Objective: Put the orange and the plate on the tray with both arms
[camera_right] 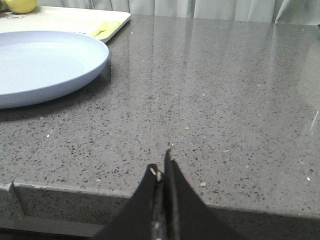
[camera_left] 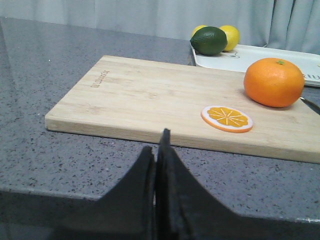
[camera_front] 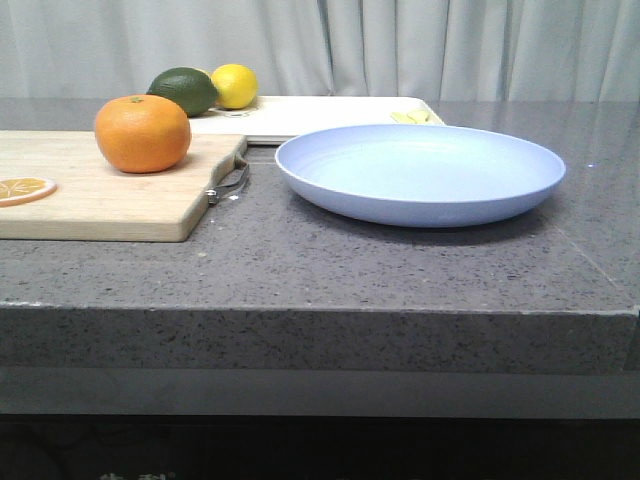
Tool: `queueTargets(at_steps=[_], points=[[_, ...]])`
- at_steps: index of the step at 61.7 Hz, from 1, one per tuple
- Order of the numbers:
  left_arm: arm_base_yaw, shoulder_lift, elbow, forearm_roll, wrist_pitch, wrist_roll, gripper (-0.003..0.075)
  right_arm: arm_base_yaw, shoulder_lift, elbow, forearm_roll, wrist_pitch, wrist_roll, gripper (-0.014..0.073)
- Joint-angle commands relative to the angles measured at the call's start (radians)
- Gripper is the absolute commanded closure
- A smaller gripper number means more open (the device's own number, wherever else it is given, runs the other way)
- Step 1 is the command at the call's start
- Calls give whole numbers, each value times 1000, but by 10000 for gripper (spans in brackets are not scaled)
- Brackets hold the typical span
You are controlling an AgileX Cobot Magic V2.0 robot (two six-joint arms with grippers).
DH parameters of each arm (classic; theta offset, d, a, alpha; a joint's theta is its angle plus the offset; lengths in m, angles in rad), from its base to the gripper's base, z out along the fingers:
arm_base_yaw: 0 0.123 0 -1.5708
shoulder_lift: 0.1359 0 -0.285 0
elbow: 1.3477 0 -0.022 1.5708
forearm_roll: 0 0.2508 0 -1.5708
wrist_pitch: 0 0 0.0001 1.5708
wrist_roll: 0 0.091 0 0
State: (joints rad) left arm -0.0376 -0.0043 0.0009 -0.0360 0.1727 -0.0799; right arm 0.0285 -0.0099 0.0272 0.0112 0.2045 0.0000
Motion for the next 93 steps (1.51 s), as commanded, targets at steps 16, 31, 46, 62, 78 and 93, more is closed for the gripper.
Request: queueTargets(at_steps=[16,31,46,62,78,93], points=[[1,-19,5,-5,-173,-3,738,-5,-22,-4,11,-106,-8,659],[1,-19,-21,-5,-263,-3,738,-5,-22,-51,20,-156,-8,659],[1,64,-248,52,-196,-3,738,-5,63,-299,20,-71,-8,652],[1,406,-485,54,-105,-3,738,-5,420,-601,28,-20,-7,652],[1,609,-532,69,-216,-3,738,-5,583,-667,29,-51,-7,648],[1,624,-532,69,-216,-3,626,-5,583,-667,29,-50,-7,326]])
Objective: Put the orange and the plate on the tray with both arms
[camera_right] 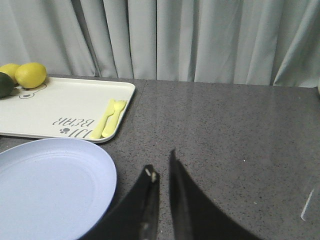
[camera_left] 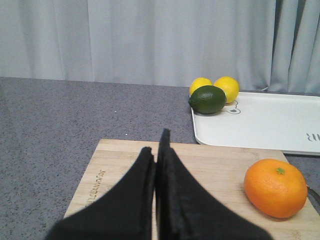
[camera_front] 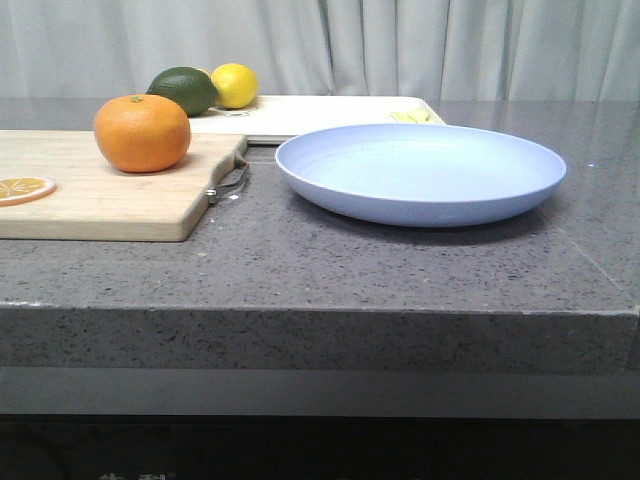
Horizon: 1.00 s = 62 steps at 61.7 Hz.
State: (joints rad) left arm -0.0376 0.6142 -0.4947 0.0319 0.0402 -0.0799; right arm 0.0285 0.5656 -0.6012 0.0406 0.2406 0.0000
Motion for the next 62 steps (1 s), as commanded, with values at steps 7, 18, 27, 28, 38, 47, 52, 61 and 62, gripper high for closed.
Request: queueTargets(at_steps=[7,18,27,28,38,47,52,61,62], points=[[1,5,-36,1,-76,-3,349,-5,8,-39,0,-85,-7,97],[1,5,-36,1,-74,-3,12,-5,8,-39,0,-59,-7,-59],[1,5,-36,1,-74,-3,48,-5,8,-39,0,-56,-7,-59],[1,5,-36,1,-74,-3,48,-5,8,-39,0,-56,-7,-59],[1,5,-36,1,-74,-3,48,-5,8,-39,0,-56,-7,-59],[1,5,-36,1,-78,-3,48,-5,8,-39,0,-56,-7,-59],[1,5,-40,1,-78,-3,48,-5,8,-39,0,-56,-7,-59],[-1,86,-113,1,-30,-3,48,-5,8,-39,0,-57,-7,-59],[-4,99,-125,1,-18,-3,48,-5,8,-39,0,-57,-7,-59]])
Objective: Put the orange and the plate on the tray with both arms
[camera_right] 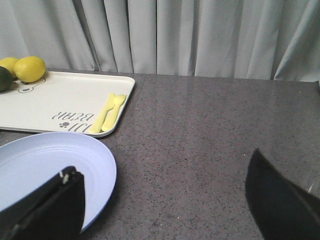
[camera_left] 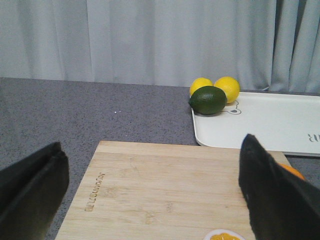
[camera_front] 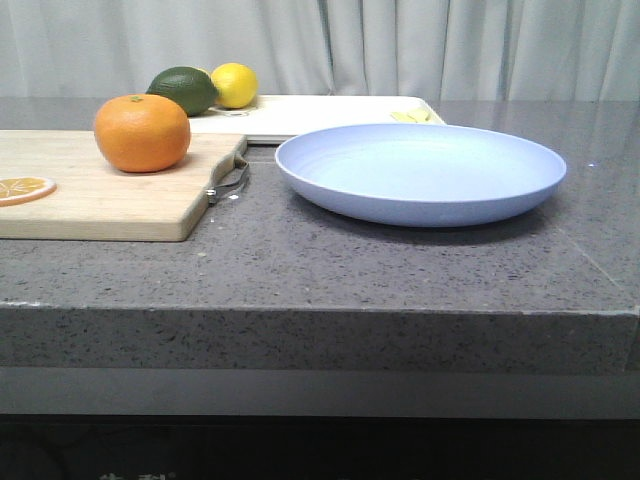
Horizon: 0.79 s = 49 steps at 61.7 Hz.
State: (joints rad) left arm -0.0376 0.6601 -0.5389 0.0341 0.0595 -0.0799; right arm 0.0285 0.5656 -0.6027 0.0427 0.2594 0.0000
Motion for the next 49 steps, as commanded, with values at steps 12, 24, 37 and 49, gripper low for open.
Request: queueTargets(at_steps=[12,24,37,49], points=[[-84,281,-288,-1,169,-3,48,-5,8,-38,-2,-77,-7,-59],[-230,531,-533,-1,389,-3,48,-5,8,-38,-2,-78,-7,-59],[-324,776,-789,-40,617,-3,48,-5,8,-38,-2,-78,-7,-59],[-326,933,-963,-68,725,-3,48,-5,8,-38,-2,-78,-7,-59]])
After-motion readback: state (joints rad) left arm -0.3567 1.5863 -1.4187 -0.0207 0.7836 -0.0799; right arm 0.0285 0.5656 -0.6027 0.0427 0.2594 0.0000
